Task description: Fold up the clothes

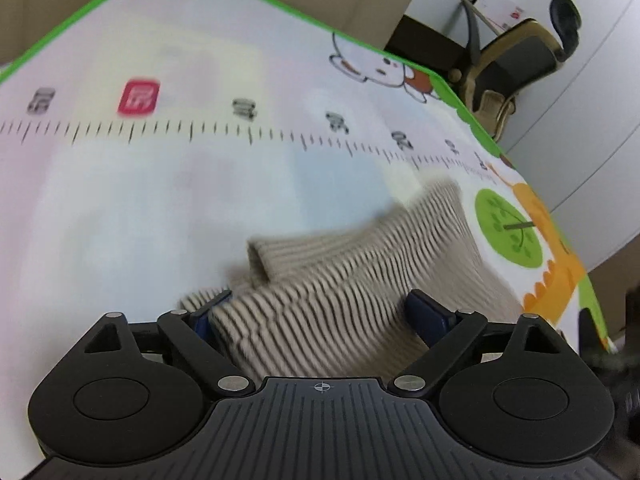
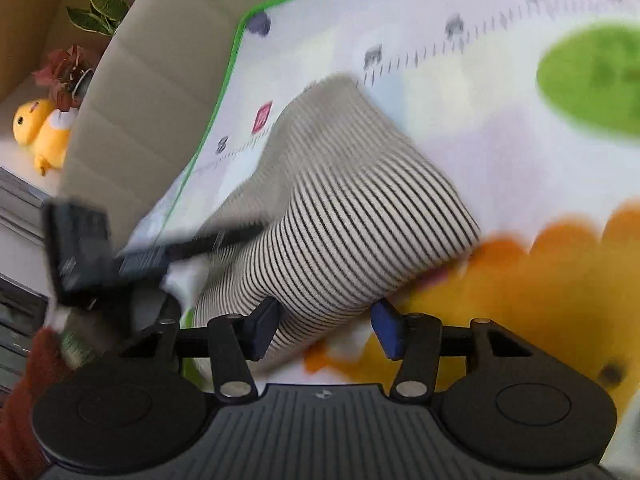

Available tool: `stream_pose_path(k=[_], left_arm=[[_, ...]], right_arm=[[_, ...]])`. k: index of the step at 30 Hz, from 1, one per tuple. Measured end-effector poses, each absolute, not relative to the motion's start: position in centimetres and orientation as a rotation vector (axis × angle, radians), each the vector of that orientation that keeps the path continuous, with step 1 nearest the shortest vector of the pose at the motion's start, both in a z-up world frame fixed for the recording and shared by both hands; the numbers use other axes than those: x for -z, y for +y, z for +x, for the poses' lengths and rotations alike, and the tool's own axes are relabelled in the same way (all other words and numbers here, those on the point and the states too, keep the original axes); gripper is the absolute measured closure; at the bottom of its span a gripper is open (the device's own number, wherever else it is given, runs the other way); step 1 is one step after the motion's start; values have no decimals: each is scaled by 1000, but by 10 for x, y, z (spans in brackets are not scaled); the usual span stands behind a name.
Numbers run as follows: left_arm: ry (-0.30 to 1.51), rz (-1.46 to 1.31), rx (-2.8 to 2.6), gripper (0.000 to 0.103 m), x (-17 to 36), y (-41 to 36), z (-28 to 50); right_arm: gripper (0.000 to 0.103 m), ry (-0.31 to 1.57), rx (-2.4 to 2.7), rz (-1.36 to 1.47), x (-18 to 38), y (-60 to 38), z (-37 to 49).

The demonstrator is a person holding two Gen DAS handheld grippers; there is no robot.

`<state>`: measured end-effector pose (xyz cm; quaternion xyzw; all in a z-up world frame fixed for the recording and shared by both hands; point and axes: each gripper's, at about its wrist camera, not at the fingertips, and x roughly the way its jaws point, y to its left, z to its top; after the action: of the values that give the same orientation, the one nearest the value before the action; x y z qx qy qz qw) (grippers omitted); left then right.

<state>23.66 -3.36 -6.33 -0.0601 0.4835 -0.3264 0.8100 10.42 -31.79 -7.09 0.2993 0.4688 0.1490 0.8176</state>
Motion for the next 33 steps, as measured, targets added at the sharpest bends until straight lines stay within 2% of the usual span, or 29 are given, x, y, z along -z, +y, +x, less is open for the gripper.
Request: stream_pose_path(k=[5,8,11,13,15,20,22,23,24,25,29,33], left_arm=[[1097,-153,757,12,59,-37,201],[1095,-89,793,11,57,-58,171],[1059,-90,831,12,38,-57,153],[998,-120,829,10,19,-45,146],[931,-166,759,7,6,-29,150],[853,-246,457,4,7,-10,184],[897,-203,395,5,27,-20,194],[914,-182,378,10,39,-26,197],[910,-189,369,11,47,-28,196],[902,-203,363,12,53,-28,196],[896,-272,446,41,53,-25,194],[940,-302,480,41,60,-40,182]], right_arm=[[52,951,-276,518,62,-343,134],[52,897,-252,373,48,-338,154],[50,823,-220,368,29,-345,149],[35,794,-236,440,22,-350,142],[28,773,-235,489,22,-355,125],[25,836,-160,609,66,-347,103],[34,874,-154,675,86,-345,103],[39,878,-163,709,94,-345,104],[54,870,-197,732,95,-346,105],[61,864,-227,729,92,-345,110],[61,864,-281,485,71,-327,143],[58,907,-308,324,69,-319,185]])
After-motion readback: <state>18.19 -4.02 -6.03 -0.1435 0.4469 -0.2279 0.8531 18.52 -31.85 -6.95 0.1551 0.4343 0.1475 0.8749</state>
